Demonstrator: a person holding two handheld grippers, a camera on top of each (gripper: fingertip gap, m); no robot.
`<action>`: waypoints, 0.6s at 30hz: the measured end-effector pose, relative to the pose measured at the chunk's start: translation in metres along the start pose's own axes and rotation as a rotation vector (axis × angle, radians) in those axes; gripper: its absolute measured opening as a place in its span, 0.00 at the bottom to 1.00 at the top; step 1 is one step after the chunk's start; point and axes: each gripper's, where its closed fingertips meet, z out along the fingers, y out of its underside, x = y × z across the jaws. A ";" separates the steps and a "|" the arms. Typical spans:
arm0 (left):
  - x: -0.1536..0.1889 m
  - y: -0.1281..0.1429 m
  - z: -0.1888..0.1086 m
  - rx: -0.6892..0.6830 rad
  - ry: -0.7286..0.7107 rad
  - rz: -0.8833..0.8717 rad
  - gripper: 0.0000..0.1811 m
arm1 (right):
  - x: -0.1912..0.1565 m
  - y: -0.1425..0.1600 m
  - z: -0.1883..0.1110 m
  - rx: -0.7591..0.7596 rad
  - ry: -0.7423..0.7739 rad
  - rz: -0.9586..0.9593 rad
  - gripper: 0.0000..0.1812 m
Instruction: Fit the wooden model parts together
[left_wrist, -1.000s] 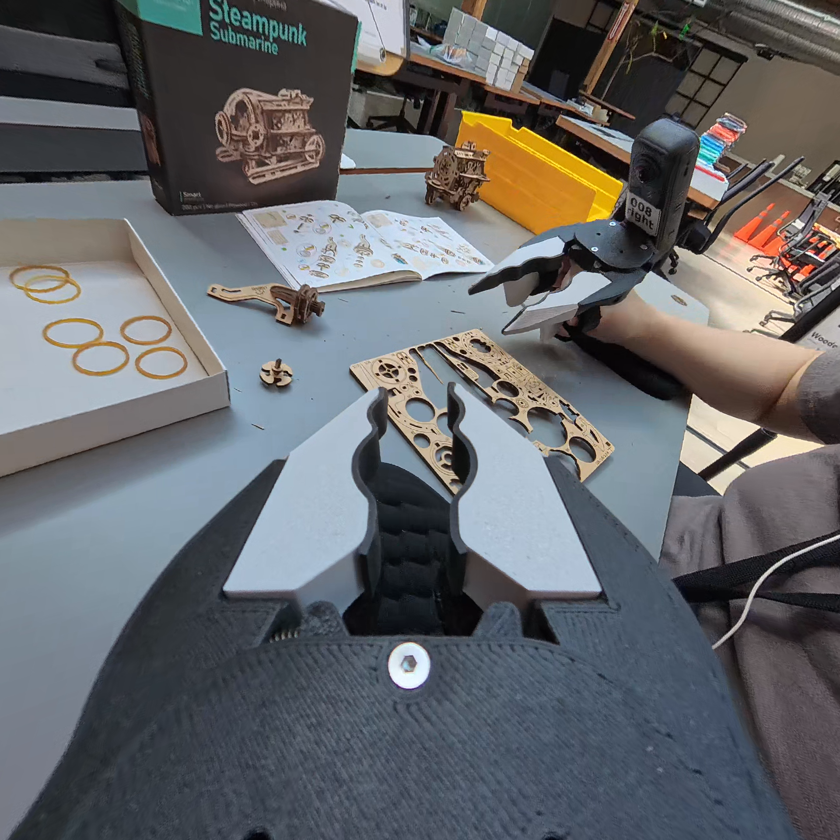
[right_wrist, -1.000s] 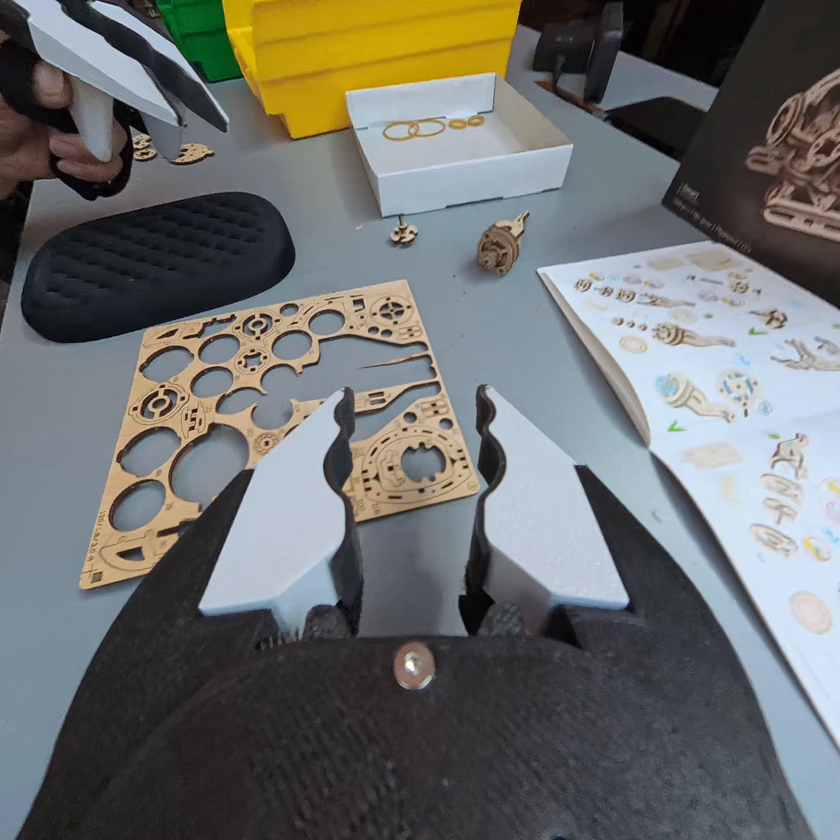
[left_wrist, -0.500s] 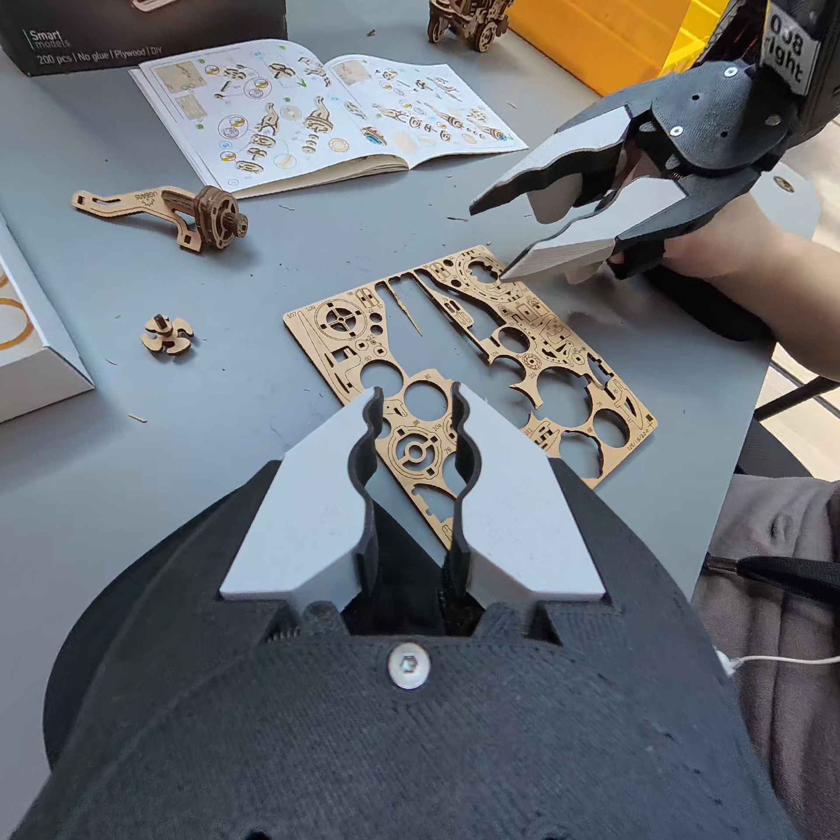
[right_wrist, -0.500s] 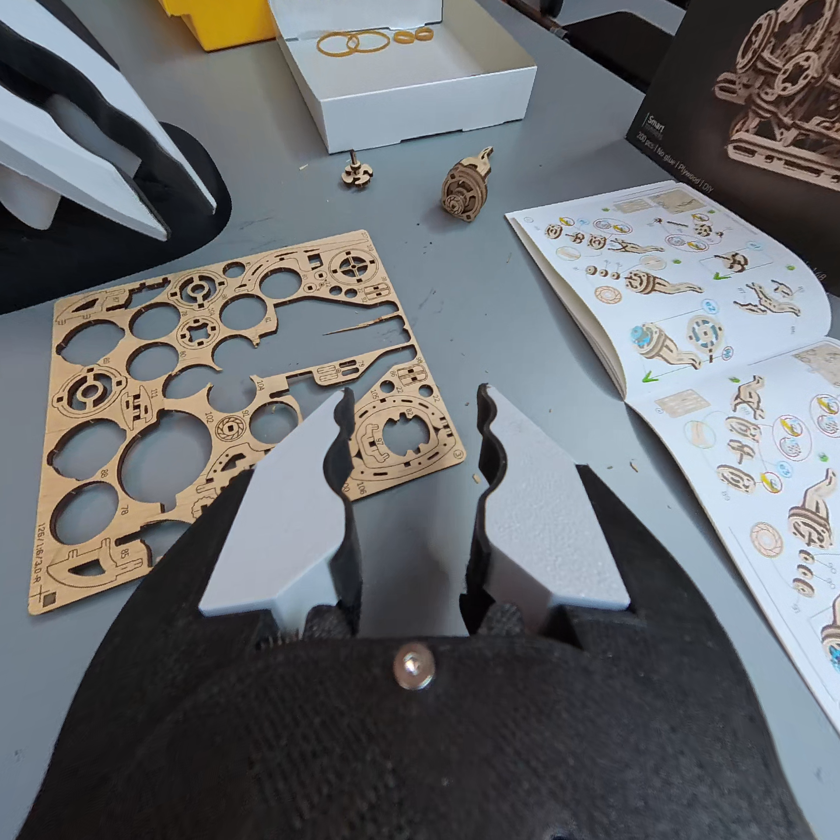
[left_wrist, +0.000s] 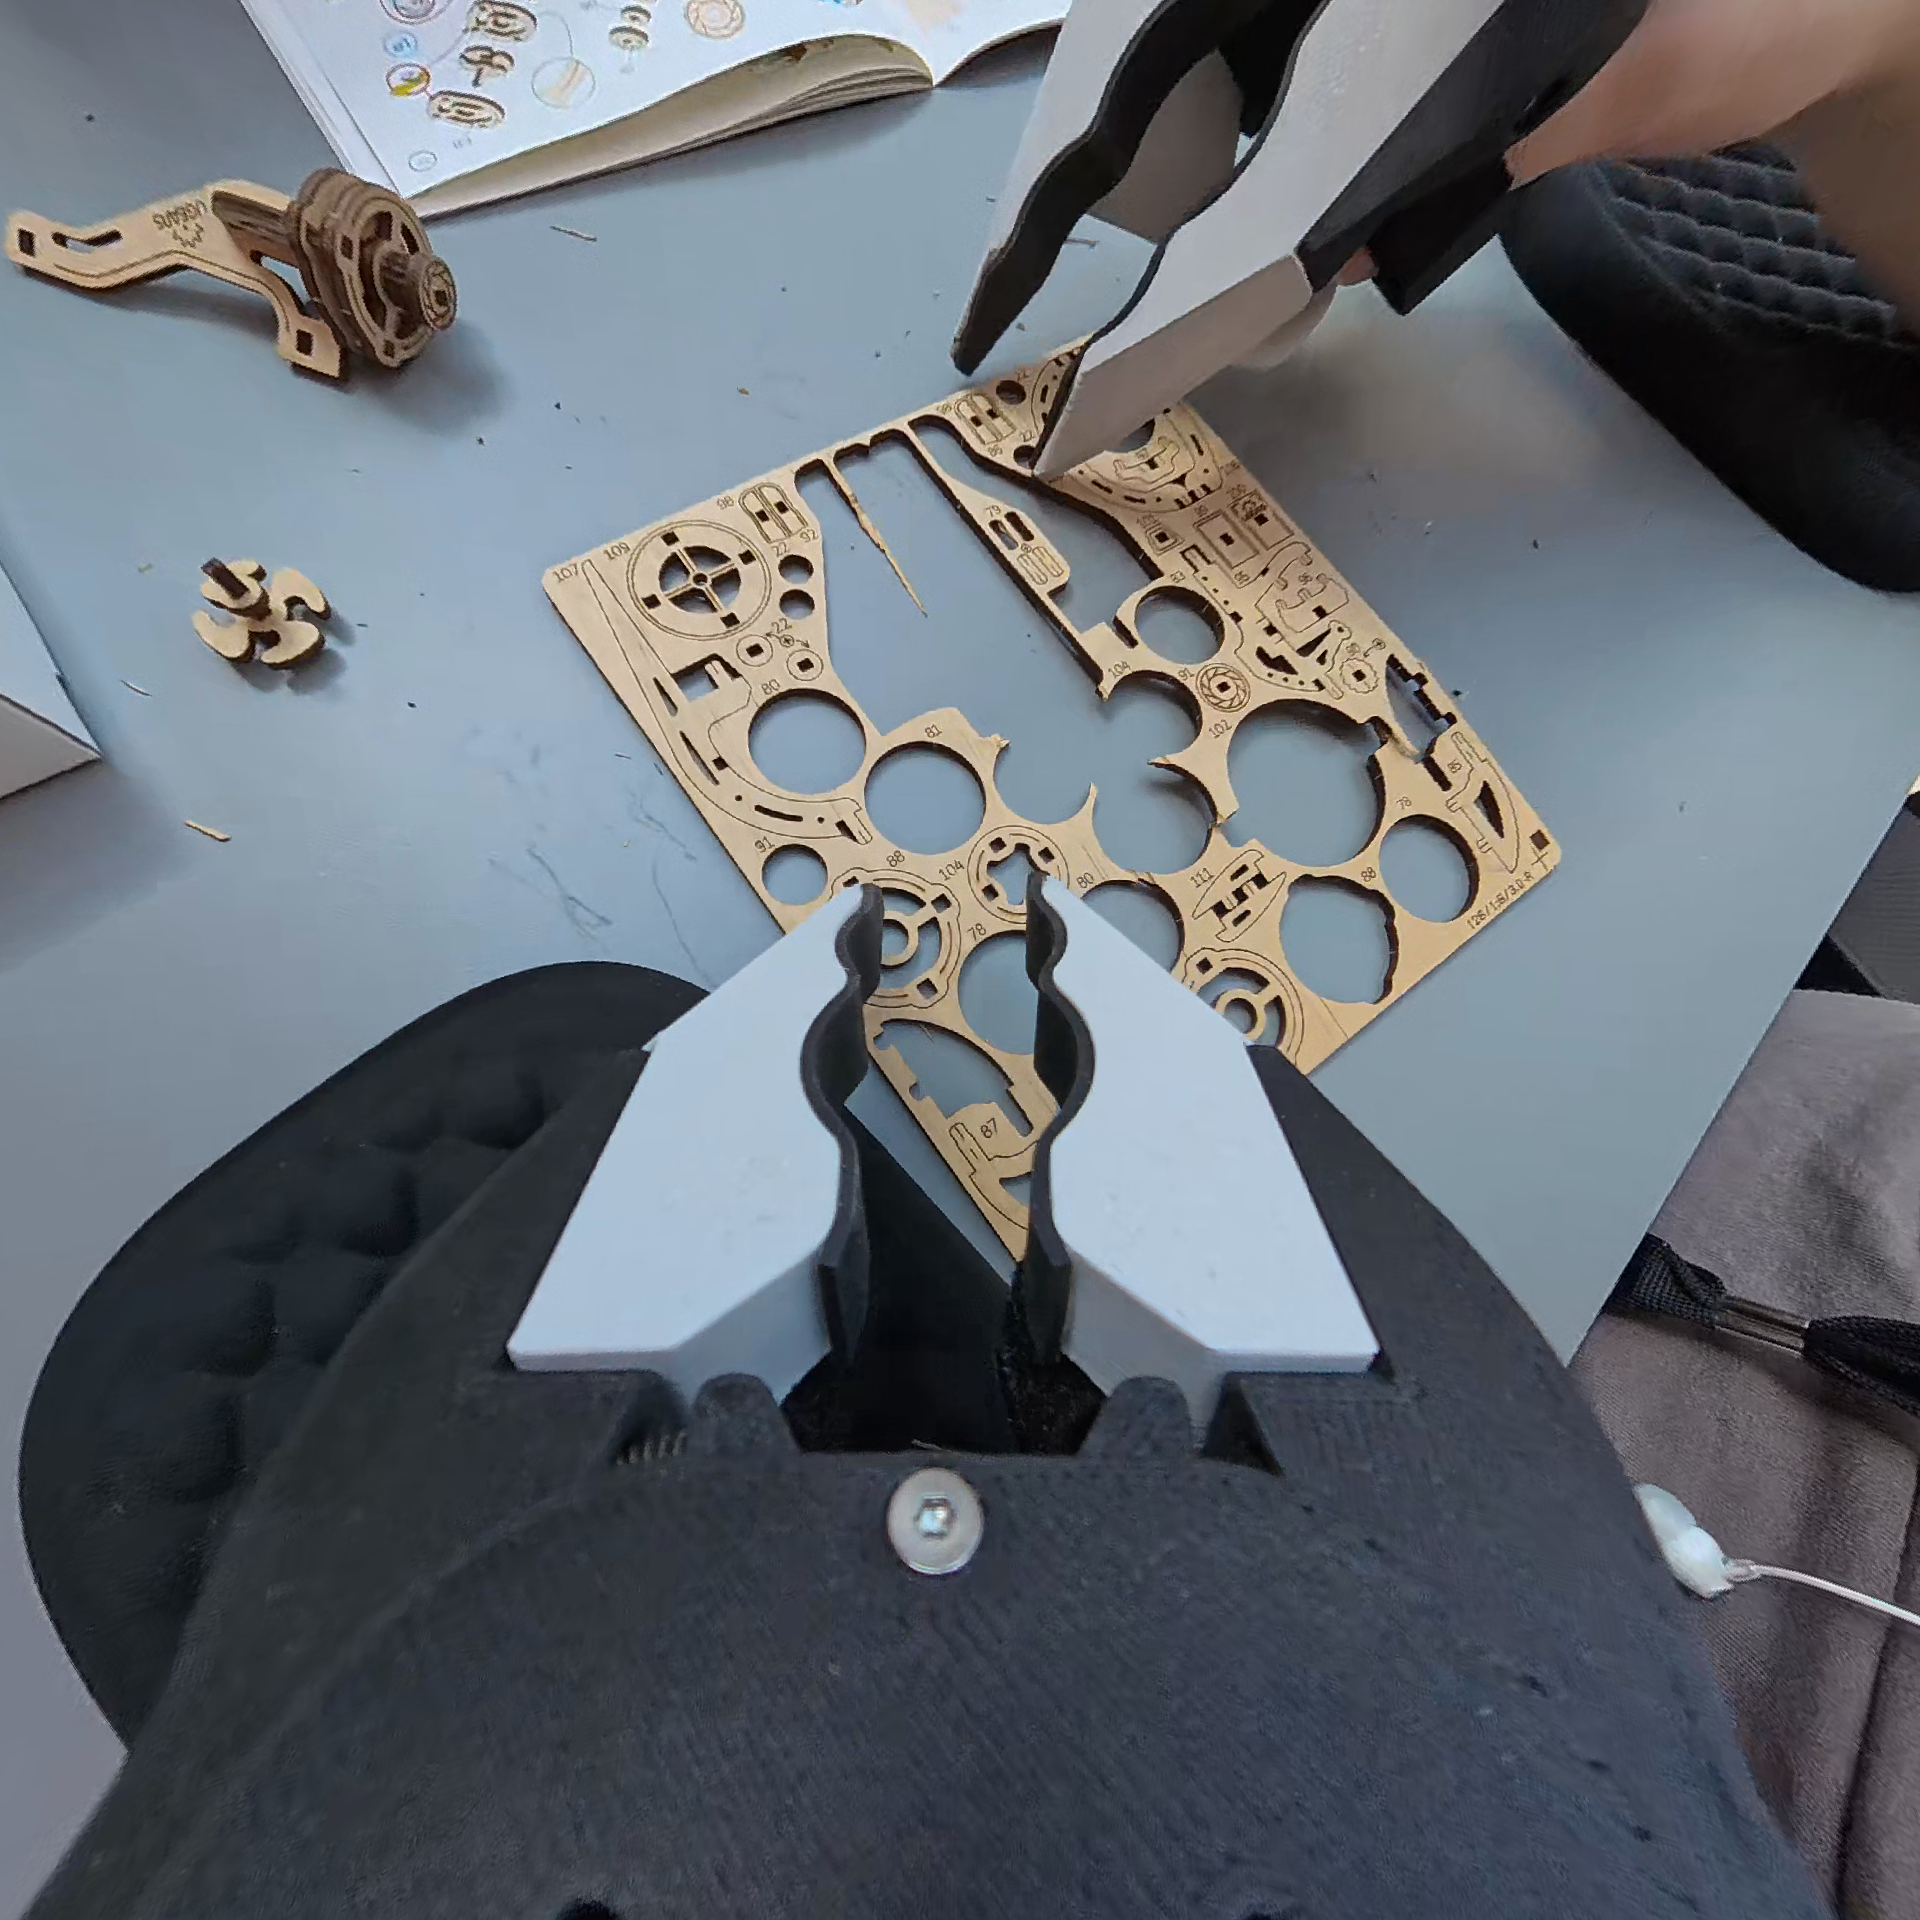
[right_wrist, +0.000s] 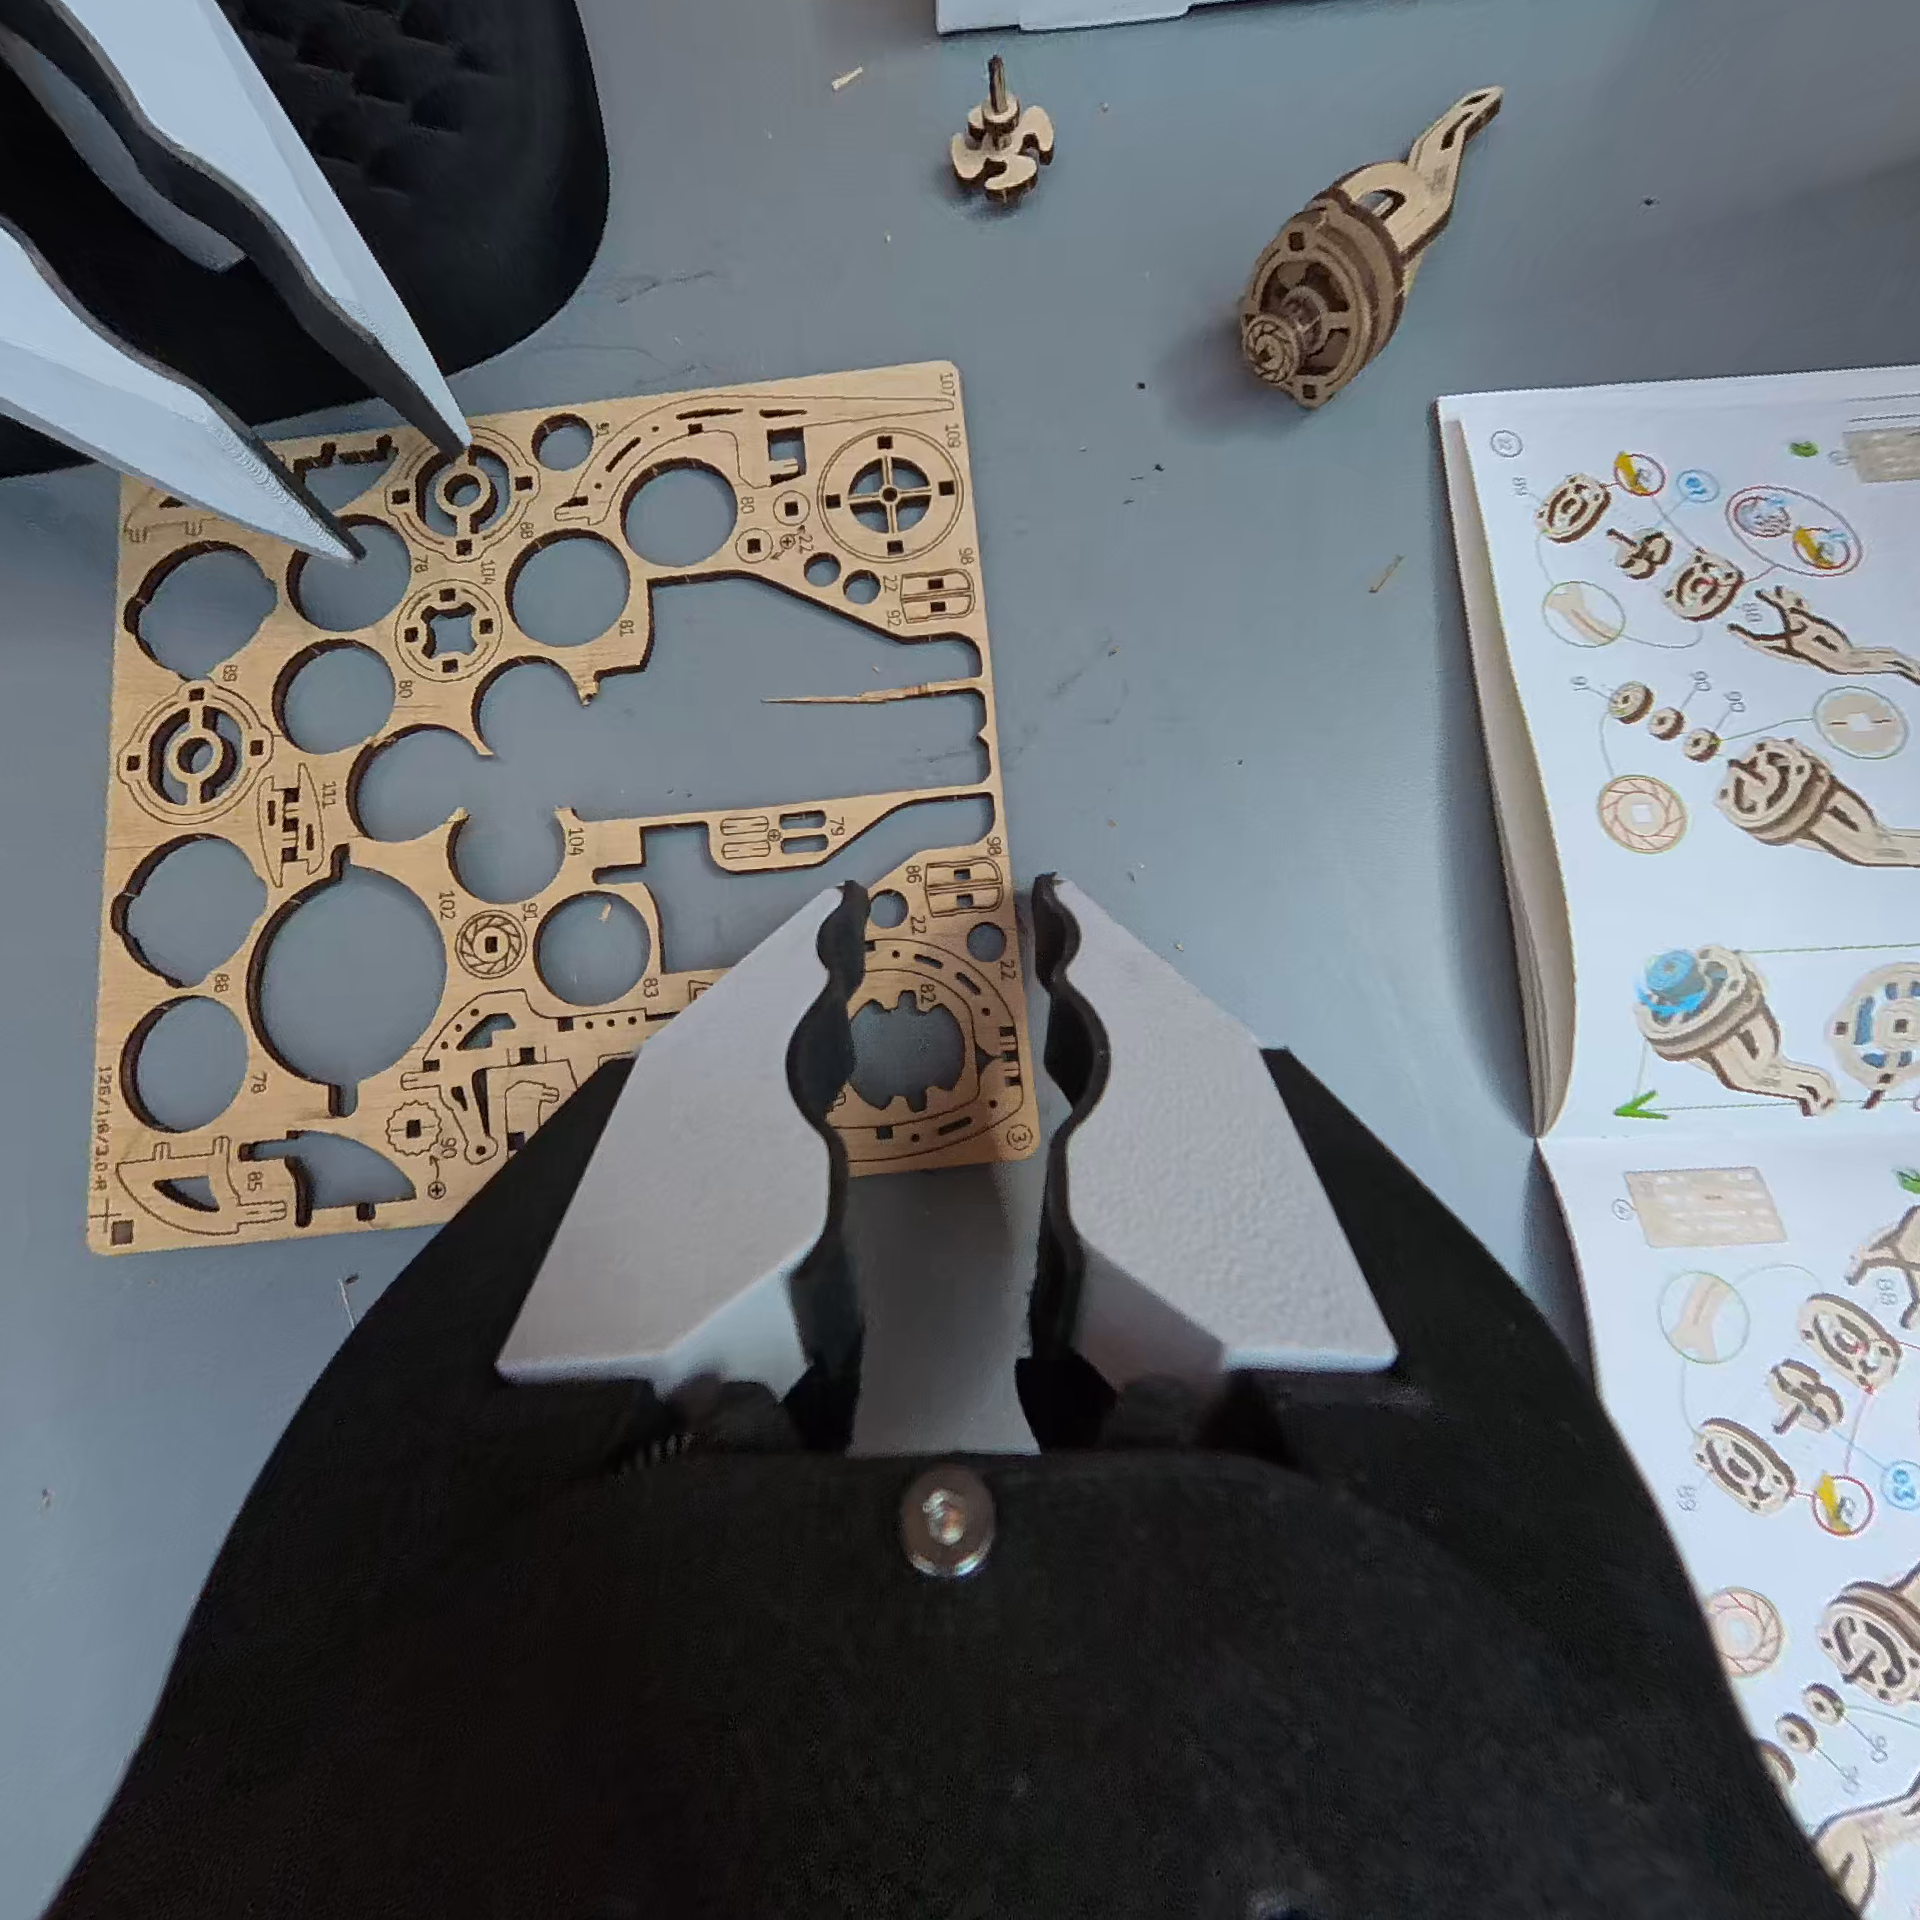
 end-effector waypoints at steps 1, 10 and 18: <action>-0.001 0.001 0.001 -0.012 -0.013 0.007 0.14 | 0.003 -0.001 0.000 -0.010 0.017 0.004 0.20; -0.003 0.003 0.006 -0.061 -0.105 0.052 0.15 | 0.001 -0.004 0.009 -0.021 0.004 0.028 0.19; -0.001 0.000 0.011 -0.080 -0.126 0.076 0.14 | -0.002 -0.007 0.011 -0.089 0.046 -0.130 0.12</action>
